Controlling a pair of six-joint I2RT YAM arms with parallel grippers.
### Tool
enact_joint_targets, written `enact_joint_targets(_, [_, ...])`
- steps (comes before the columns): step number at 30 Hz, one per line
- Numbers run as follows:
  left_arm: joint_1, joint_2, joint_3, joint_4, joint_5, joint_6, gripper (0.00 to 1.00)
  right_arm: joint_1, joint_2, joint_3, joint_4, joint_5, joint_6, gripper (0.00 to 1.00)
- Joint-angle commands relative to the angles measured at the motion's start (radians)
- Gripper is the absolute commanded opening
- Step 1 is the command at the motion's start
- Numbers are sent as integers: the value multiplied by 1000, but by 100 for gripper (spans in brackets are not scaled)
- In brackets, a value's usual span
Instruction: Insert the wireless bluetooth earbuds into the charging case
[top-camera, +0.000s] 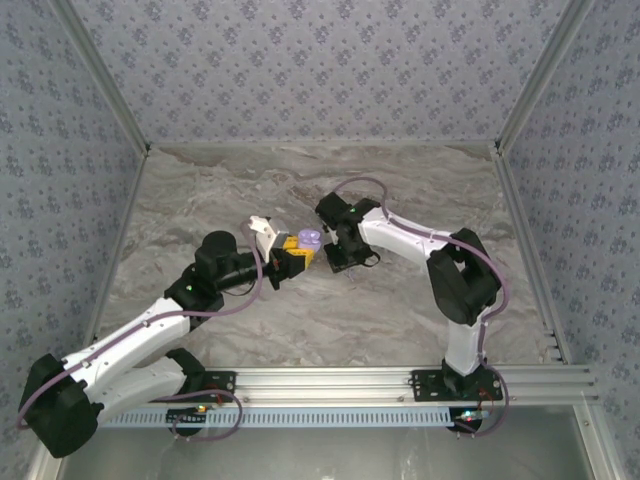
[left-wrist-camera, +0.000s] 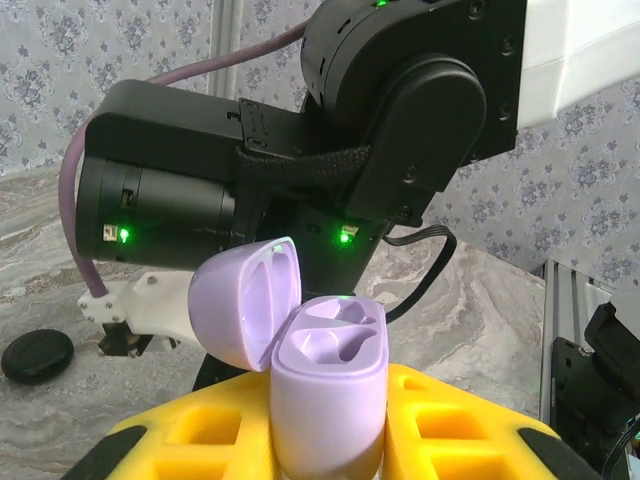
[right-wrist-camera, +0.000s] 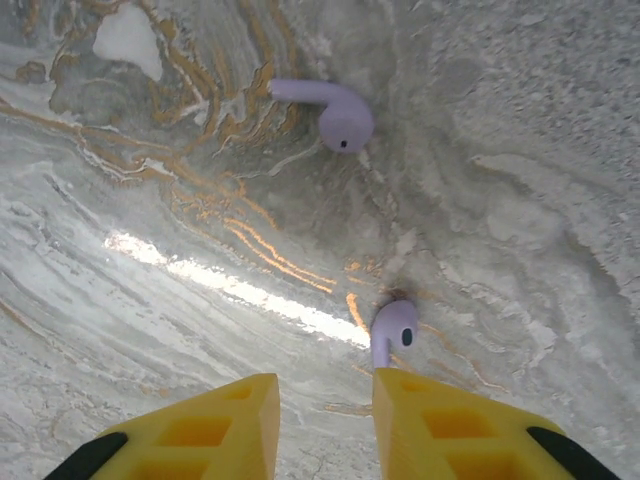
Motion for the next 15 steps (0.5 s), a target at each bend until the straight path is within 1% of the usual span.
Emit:
enact_joint_targets(1, [-5,-6,10,11,4,-6,24,-10,9,9,-23,29,38,33])
enact_joint_targets(5, [-5,-1,12,12,4,-7,24,-13,45,29,-51,74,77,33])
enact_joint_targets(15, [-5,16,19,14,10,-6,24,-19,107,47,-55,75,102,33])
